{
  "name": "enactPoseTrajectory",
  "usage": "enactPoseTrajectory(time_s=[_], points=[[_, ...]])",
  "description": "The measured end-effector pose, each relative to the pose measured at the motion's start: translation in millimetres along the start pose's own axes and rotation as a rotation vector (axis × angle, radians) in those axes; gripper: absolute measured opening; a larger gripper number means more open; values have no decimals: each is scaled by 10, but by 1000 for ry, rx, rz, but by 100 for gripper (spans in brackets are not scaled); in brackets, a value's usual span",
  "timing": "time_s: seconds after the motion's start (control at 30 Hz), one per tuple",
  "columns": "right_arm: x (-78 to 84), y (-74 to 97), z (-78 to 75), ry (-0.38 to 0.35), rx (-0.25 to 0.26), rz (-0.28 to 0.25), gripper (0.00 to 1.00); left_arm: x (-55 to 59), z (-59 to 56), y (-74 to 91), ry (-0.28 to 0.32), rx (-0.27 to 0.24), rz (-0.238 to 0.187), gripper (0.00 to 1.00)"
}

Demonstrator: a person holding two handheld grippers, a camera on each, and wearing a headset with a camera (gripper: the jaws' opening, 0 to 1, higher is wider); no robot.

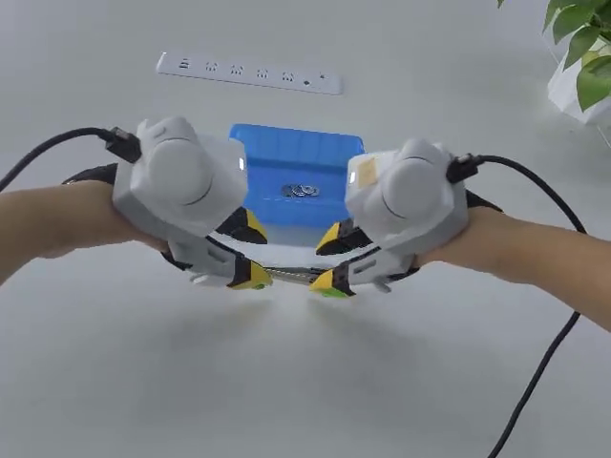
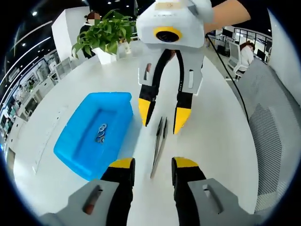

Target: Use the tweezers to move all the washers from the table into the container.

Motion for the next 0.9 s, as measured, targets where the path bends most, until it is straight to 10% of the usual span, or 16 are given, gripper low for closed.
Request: enactPoseTrajectory(time_s=[0.33,0.9], points=[[-193,631,52,-148,174,-201,50,-179,-271,477,157,-31,-226,70],[-394,1323,447,-158,302,-295,85,-105,-643,1111,167,-127,-302,98]])
Point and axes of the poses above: the centre of the closed fingertips' face, and the gripper's own axes: y roughly backward along the fingers, z roughly to its left, x roughly out of its underside, the point moved 4 cm from there along y, roughly backward along the fingers, and after that the axes turned 15 degrees about y, right-handed, at the moved point
